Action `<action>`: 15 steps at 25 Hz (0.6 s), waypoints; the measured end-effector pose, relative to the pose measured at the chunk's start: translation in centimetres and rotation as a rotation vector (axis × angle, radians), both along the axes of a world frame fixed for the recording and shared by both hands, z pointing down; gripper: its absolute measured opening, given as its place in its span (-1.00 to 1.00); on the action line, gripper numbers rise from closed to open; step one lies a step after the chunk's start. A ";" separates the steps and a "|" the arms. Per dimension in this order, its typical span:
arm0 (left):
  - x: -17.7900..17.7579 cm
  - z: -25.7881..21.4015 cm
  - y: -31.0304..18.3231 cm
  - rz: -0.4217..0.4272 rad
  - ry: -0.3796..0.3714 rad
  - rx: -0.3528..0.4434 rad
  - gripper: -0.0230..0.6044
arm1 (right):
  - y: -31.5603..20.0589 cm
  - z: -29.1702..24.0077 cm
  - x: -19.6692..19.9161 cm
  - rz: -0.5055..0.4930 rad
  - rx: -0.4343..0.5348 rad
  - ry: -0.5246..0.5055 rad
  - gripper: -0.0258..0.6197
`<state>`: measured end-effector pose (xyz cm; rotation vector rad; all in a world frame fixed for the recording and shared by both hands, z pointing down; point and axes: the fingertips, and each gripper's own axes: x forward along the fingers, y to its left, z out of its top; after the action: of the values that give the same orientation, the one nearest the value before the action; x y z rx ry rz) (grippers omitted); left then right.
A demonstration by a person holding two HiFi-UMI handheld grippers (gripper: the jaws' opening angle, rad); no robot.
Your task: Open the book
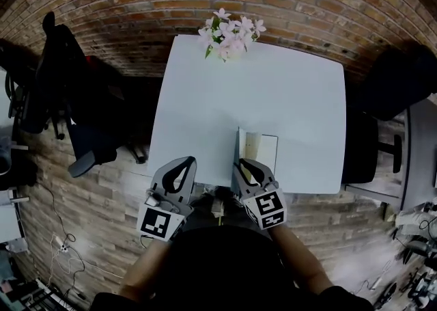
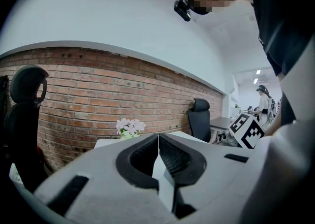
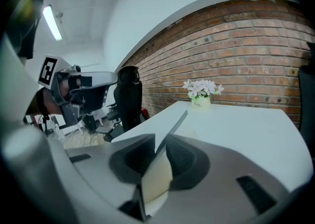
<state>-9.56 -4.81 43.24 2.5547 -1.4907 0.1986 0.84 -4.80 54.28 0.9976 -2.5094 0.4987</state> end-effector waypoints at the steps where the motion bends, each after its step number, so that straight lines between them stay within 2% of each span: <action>1: -0.2 -0.1 0.0 -0.006 0.005 -0.002 -0.84 | 0.0 0.0 -0.5 -0.012 0.001 0.003 -0.67; 6: -1.4 -1.1 -0.2 -0.018 0.012 0.075 -0.84 | 0.2 0.3 -2.8 -0.078 0.010 0.019 -0.66; 9: -2.2 -1.1 0.0 -0.039 0.016 0.078 -0.84 | 0.2 0.8 -4.0 -0.108 0.020 0.024 -0.66; 11: -2.7 -1.6 0.0 -0.048 0.028 0.119 -0.84 | 0.2 1.0 -5.0 -0.132 0.021 0.026 -0.65; 15: -3.6 -0.8 0.6 -0.071 0.012 0.065 -0.84 | 0.4 1.8 -6.7 -0.190 0.022 0.033 -0.64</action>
<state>-13.20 -4.21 42.45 2.5427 -1.6063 0.1273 -5.86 -4.35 56.13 0.7576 -2.5524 0.3946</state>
